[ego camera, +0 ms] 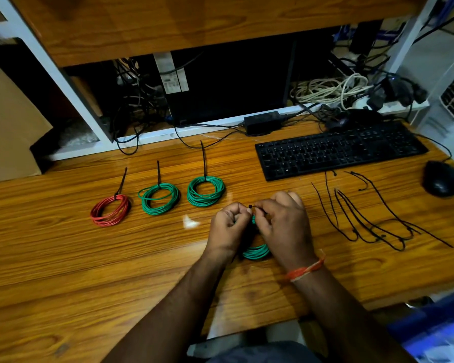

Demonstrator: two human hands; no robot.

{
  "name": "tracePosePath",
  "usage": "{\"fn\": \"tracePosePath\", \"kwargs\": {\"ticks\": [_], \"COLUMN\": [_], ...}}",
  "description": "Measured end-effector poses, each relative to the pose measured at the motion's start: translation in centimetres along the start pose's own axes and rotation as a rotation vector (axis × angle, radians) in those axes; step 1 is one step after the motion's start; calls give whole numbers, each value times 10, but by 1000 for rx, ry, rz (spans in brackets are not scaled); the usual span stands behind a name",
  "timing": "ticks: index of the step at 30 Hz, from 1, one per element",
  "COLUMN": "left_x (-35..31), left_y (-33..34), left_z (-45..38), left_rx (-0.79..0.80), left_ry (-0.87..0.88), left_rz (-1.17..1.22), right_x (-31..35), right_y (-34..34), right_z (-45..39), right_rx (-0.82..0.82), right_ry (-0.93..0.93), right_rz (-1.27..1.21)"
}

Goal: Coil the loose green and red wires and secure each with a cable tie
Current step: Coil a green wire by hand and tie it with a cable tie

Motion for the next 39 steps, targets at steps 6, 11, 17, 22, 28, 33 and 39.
{"fn": "tracePosePath", "kwargs": {"ticks": [6, 11, 17, 22, 28, 33, 39], "left_x": [2, -1, -3, -9, -14, -15, -25], "left_y": [1, 0, 2, 1, 2, -1, 5], "left_z": [0, 0, 2, 3, 4, 4, 14], "left_rx": [9, 2, 22, 28, 11, -18, 37], "left_ry": [-10, 2, 32, 150, 283, 300, 405], "left_rz": [-5, -4, -14, -140, -246, -269, -356], "right_x": [0, 2, 4, 9, 3, -12, -18], "right_y": [0, -1, 0, 2, 6, -6, 1], "right_z": [0, 1, -1, -2, -3, -1, -3], "right_rx": [-1, -8, 31, 104, 171, 132, 200], "right_ry": [-1, -18, -20, -63, 18, 268, 342], "right_rz": [26, 39, 77, 88, 93, -93, -86]}}
Point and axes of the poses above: each hand's wrist, its own z-axis away from the middle knuckle, its own y-axis out of the palm, x = y × z, the point moved 7 cm from there along -z, towards the middle knuckle, and after that the axes turned 15 degrees about -x, right-handed, at the moved point
